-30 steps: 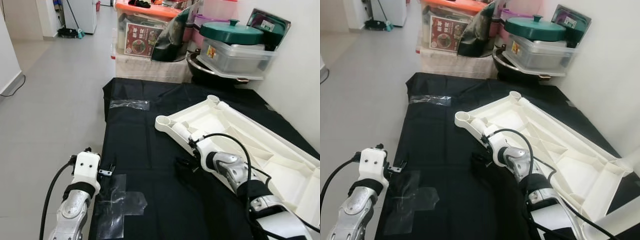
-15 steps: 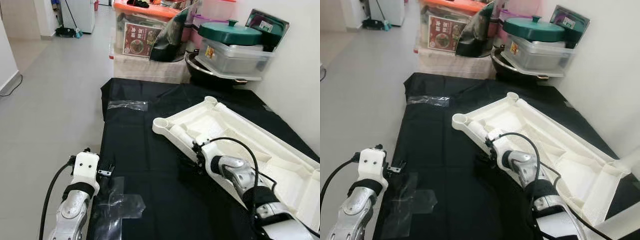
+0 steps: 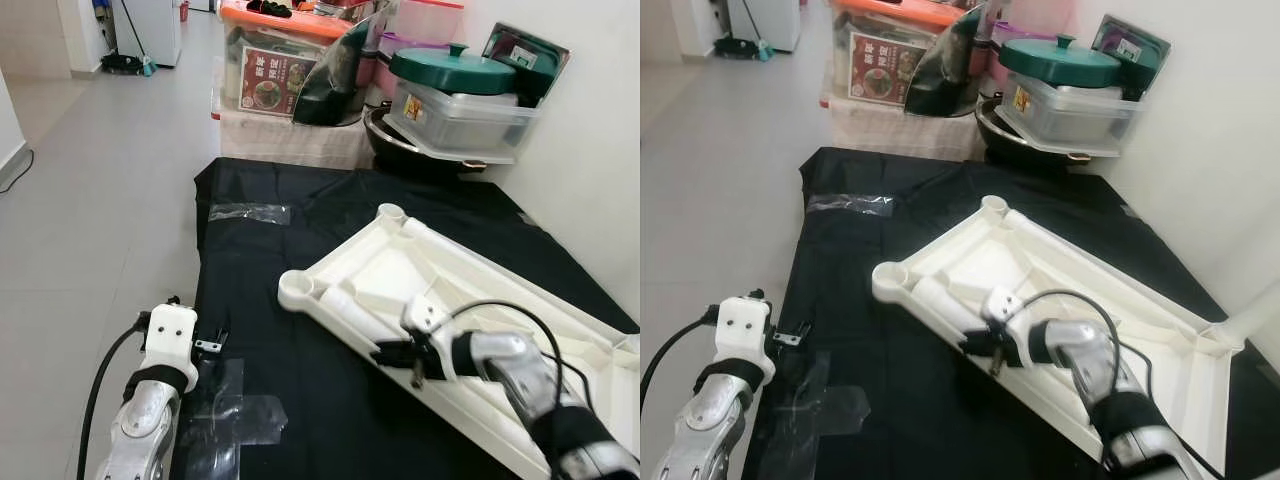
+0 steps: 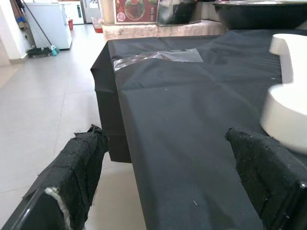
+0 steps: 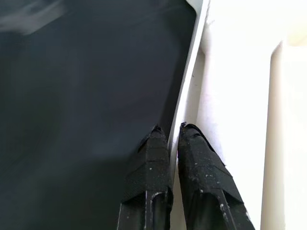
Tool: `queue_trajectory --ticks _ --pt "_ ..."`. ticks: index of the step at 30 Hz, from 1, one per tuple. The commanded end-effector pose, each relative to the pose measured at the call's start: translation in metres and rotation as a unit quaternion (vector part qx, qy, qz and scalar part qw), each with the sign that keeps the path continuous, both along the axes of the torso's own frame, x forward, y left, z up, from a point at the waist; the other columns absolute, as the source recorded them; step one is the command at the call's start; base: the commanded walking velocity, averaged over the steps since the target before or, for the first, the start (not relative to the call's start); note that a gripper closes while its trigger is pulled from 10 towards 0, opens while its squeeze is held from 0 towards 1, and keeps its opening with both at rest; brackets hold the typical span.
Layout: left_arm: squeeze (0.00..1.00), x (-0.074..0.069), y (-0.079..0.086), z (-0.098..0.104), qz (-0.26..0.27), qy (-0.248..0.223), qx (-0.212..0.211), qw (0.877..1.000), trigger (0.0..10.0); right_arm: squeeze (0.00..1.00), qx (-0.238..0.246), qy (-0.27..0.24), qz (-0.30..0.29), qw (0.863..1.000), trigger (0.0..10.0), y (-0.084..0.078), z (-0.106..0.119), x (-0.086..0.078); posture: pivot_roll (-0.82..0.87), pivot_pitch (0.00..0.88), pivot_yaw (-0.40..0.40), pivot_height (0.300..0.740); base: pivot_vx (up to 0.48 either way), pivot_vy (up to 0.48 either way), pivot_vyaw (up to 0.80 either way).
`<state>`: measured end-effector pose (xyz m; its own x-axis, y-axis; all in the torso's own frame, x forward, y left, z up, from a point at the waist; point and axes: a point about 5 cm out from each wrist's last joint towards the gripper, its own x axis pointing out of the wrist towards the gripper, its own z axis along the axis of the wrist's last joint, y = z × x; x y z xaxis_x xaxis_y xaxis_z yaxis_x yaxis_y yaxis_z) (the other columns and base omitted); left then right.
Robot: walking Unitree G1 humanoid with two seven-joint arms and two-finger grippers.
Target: Building children table
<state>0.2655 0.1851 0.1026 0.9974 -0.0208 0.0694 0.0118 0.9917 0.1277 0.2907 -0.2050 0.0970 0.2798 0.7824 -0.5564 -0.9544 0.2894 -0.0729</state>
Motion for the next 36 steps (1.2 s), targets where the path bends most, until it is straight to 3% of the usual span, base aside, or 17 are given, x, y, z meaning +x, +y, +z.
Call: queue_trajectory --ticks 1,3,11,12,13,16,24,25,27,28,36 --pt "0.0 -0.001 -0.002 -0.005 -0.006 0.012 -0.003 1.0 10.0 0.0 -0.041 0.049 0.148 0.987 0.0 0.005 -0.01 -0.025 0.12 0.0 -0.171 0.74 0.0 0.0 0.0" --pt "0.0 -0.001 -0.001 -0.005 -0.004 0.012 -0.005 1.0 10.0 0.0 -0.064 0.057 0.178 0.98 0.0 -0.005 -0.008 -0.03 0.12 0.0 -0.17 0.74 0.0 0.0 0.0" --pt "0.0 -0.001 0.0 -0.005 -0.002 0.013 -0.006 1.0 10.0 0.0 -0.102 0.073 0.213 0.969 0.0 -0.021 -0.009 -0.04 0.12 0.0 -0.171 0.74 0.0 0.0 0.0" --pt "0.0 -0.001 0.0 -0.006 -0.002 0.014 -0.005 1.0 10.0 0.0 -0.189 0.072 0.243 0.949 0.0 -0.04 -0.016 -0.043 0.12 0.0 -0.17 0.74 0.0 0.0 0.0" --pt "0.0 -0.001 0.0 -0.006 -0.002 0.014 -0.005 1.0 10.0 0.0 -0.189 0.072 0.243 0.949 0.0 -0.04 -0.016 -0.043 0.12 0.0 -0.17 0.74 0.0 0.0 0.0" --pt "0.0 -0.001 0.001 -0.006 -0.002 0.015 -0.004 1.0 10.0 0.0 -0.242 0.08 0.263 0.93 0.0 -0.056 -0.017 -0.046 0.12 0.0 -0.17 0.74 0.0 0.0 0.0" --pt "0.0 -0.001 0.002 -0.007 -0.002 0.016 -0.004 1.0 10.0 0.0 -0.225 0.088 0.278 0.93 0.0 -0.058 -0.008 -0.049 0.12 0.0 -0.166 0.74 0.0 0.0 0.0" --pt "0.0 -0.001 0.001 -0.008 -0.004 0.017 -0.004 1.0 10.0 0.0 -0.21 0.071 0.265 0.939 10.0 -0.053 -0.001 -0.044 0.11 0.0 -0.157 0.74 0.0 0.0 0.0" --pt "0.0 0.0 0.0 -0.008 -0.005 0.018 -0.005 1.0 10.0 0.0 -0.199 0.062 0.254 0.945 10.0 -0.049 0.004 -0.04 0.11 0.0 -0.157 0.74 0.0 0.0 0.0" --pt "0.0 0.0 -0.001 -0.008 -0.007 0.019 -0.005 1.0 10.0 1.0 -0.189 0.055 0.25 0.948 10.0 -0.047 0.008 -0.036 0.11 0.0 -0.157 0.74 0.0 0.0 0.0" --pt "0.0 0.0 -0.002 -0.009 -0.008 0.019 -0.009 1.0 10.0 1.0 -0.172 0.034 0.255 0.951 10.0 -0.043 0.028 -0.027 0.1 0.0 -0.16 0.74 0.0 0.0 0.0"
